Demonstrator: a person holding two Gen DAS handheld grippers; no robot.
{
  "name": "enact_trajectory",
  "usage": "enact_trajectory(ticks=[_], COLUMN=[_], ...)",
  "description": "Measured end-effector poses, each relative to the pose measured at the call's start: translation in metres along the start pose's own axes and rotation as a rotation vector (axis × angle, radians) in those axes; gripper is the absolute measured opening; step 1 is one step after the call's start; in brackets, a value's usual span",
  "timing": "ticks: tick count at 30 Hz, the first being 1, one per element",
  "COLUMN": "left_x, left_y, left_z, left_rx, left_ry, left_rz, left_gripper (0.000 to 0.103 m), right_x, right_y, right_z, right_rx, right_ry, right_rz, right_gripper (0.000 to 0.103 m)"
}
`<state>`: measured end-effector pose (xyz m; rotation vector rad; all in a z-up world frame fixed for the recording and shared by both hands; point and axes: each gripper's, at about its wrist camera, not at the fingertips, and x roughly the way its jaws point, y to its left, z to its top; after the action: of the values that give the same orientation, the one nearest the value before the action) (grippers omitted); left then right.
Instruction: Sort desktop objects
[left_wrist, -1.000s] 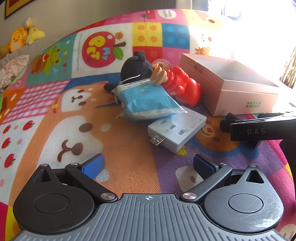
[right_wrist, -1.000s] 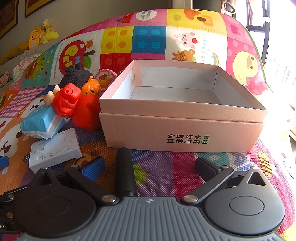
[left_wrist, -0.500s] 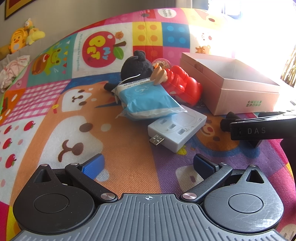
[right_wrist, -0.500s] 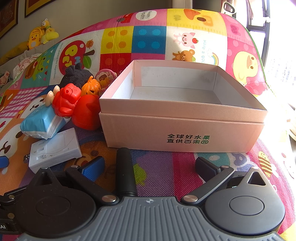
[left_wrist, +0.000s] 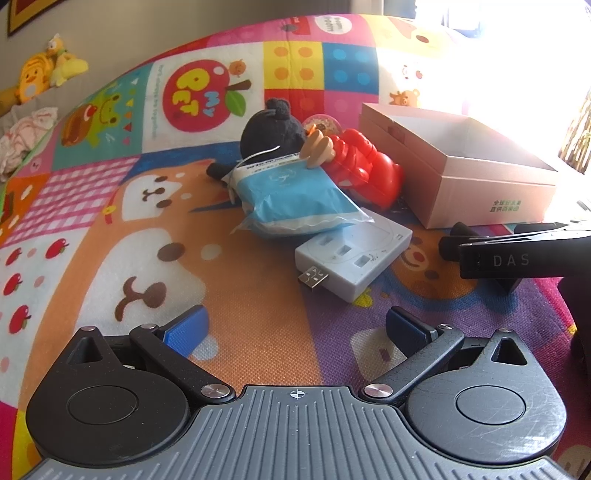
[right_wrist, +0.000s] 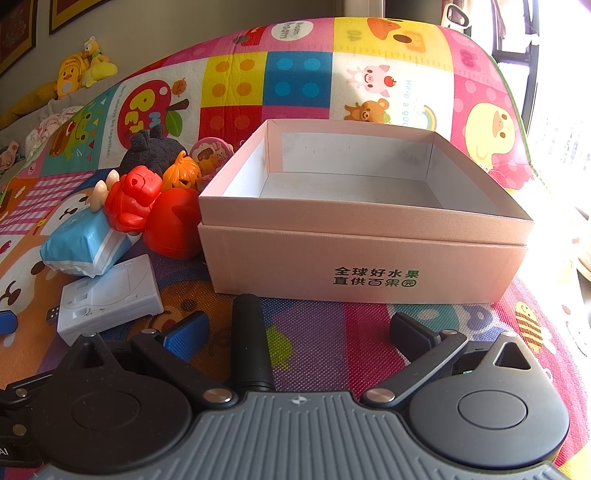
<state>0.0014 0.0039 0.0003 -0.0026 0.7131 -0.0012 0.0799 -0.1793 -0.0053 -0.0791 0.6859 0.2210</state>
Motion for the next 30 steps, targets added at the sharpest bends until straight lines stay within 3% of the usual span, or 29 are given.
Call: enact_trajectory(ticks=[7,10,16,20,22,27,30], left_x=[0.001,0.002,0.002,0.002,0.001,0.002,0.006], left_y=[0.001,0.001,0.0,0.001,0.001,-0.003,-0.002], left_z=[-0.002,-0.001,0.0,0.0,0.002,0.005,0.01], left_rx=[-0.001,0.003,0.003,0.0,-0.003,0.001,-0.014], left_ry=[0.009,0.019,0.018,0.018,0.016,0.012,-0.003], left_rz=[0.0,0.0,0.003,-0.001,-0.006,0.004,-0.011], left_gripper=[0.103,0.103,0.103,0.103,0.103,0.103,0.103], right_x=[0.0,0.001,0.003,-0.011,-0.034,-0.094,-0.078], right_y=[-0.004,-0.009,-0.006,-0.016,-0.03,-0.067,-0.101], right_z=[0.003,0.008,0.011,0.011,0.006,0.021,0.059], right_rx=[0.001,-0.009,-0.024,-0.073,-0.065,-0.1,-0.003], right_ry=[0.008,0.053,0.098,0.142,0.08,-0.237,-0.227], right_rz=[0.019,0.055,0.037,0.151,0.196,0.034,0.029], right_gripper=[0.103,0.103,0.103,0.103,0.103,0.103,0.103])
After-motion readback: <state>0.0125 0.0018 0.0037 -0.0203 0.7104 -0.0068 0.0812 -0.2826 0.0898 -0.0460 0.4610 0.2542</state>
